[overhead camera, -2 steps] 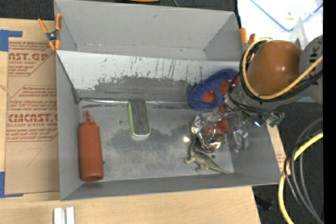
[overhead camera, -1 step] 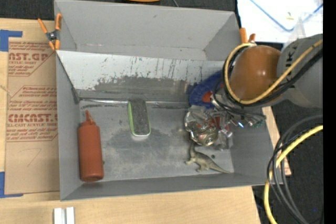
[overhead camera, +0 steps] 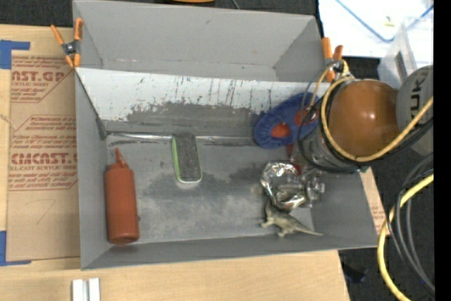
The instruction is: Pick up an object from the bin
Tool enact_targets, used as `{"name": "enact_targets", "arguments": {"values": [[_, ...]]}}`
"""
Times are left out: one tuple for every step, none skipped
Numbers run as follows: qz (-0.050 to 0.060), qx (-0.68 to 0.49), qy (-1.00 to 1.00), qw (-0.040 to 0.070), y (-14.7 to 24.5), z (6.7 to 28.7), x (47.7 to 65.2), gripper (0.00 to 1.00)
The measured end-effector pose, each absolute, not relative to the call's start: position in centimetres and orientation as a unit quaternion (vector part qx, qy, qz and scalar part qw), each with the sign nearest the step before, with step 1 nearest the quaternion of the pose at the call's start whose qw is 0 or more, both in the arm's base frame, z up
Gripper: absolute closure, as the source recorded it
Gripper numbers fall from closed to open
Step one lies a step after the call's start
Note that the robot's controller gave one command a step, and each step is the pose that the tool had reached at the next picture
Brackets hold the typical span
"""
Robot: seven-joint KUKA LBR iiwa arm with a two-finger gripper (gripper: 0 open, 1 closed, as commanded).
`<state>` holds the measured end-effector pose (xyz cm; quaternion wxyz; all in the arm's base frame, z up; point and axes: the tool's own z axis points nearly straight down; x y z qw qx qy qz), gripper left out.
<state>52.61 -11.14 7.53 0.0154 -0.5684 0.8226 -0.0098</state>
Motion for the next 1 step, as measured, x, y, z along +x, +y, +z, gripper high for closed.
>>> {"name": "enact_targets", "arguments": {"values": [[-0.010, -0.568, 0.823, 0.015, -11.13, 7.53, 52.61, 1.00]]}}
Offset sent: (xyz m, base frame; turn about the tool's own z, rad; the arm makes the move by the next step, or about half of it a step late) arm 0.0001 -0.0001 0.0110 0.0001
